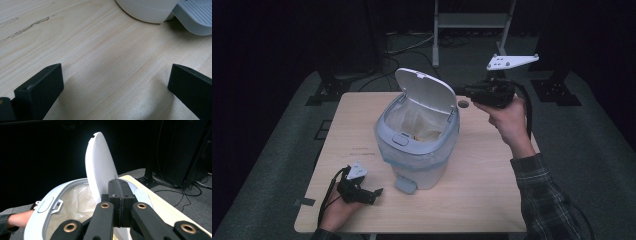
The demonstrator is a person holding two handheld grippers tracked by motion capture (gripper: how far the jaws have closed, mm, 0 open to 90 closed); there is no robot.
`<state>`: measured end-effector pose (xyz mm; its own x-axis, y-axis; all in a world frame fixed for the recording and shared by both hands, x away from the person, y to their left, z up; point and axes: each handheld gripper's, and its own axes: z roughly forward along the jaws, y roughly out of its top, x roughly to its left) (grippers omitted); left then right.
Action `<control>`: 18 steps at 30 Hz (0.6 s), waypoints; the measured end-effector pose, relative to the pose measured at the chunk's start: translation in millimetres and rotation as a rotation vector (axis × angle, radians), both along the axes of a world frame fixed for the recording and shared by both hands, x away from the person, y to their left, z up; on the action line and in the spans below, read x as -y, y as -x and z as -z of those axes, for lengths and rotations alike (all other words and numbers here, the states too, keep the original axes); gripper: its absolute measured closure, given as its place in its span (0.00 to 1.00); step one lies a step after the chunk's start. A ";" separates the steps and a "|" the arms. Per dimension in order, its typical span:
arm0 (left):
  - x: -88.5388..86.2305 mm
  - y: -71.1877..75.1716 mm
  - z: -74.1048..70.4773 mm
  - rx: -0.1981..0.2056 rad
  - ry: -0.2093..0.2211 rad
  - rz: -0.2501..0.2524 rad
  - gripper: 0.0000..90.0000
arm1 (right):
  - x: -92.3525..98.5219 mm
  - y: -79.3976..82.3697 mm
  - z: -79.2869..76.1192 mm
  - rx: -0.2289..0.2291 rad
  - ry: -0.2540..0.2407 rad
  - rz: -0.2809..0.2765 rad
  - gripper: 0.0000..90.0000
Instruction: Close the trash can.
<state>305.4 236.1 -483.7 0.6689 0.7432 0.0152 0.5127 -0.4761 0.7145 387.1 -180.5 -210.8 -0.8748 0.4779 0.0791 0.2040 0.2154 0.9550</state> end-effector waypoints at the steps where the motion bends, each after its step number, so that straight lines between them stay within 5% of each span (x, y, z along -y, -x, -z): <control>1: 0.0 0.0 0.0 0.000 0.000 0.000 0.00 | -1.0 0.6 0.4 -0.002 0.005 -0.004 1.00; 18: 0.0 0.0 0.0 0.000 0.000 0.000 0.00 | -33.1 9.8 13.2 -0.033 0.040 -0.114 1.00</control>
